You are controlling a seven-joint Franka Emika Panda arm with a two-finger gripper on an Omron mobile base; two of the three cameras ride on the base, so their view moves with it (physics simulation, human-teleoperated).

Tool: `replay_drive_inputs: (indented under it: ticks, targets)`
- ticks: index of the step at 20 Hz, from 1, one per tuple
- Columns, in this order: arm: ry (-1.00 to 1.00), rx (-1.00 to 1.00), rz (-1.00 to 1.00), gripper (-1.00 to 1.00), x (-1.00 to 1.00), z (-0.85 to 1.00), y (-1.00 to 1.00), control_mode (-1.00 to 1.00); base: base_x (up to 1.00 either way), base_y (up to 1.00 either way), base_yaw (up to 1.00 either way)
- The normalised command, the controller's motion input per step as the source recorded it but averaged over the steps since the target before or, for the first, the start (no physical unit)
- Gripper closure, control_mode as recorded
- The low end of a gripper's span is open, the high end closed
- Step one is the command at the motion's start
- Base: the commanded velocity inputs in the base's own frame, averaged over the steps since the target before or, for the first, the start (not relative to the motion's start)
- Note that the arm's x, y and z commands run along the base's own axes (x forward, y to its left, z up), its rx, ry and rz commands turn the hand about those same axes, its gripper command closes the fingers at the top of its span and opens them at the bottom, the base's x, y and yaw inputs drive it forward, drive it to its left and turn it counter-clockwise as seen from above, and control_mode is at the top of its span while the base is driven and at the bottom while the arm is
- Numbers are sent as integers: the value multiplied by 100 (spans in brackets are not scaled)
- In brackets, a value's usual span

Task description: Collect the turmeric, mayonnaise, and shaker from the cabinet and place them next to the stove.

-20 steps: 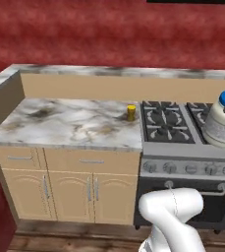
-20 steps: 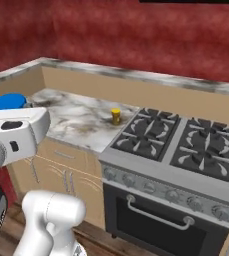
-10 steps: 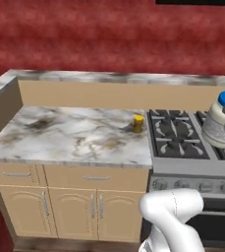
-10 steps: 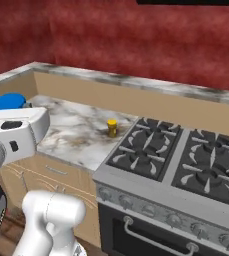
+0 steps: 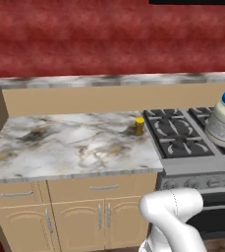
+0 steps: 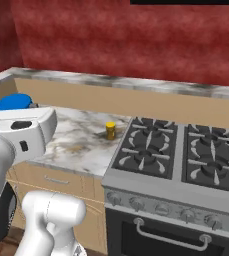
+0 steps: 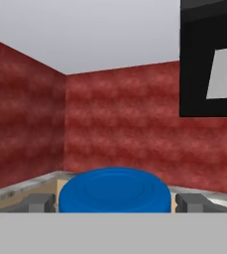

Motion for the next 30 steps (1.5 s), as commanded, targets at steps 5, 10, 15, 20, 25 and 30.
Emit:
replay_drive_inputs:
  ticks: [5,10,15,20,25,30]
  targets:
    - [0,0,0,100,0,0,0,100,26,68,-43]
    - [0,0,0,100,0,0,0,100,50,31,-23]
    - [3,0,3,100,41,-15,-2,-100,10,2,-1]
    - [1,0,21,100,41,-49,-25,-100,0,0,0]
    - [0,0,30,100,27,-61,-24,-100,0,0,0]
    - [0,-5,31,100,13,-63,-7,-100,0,0,0]
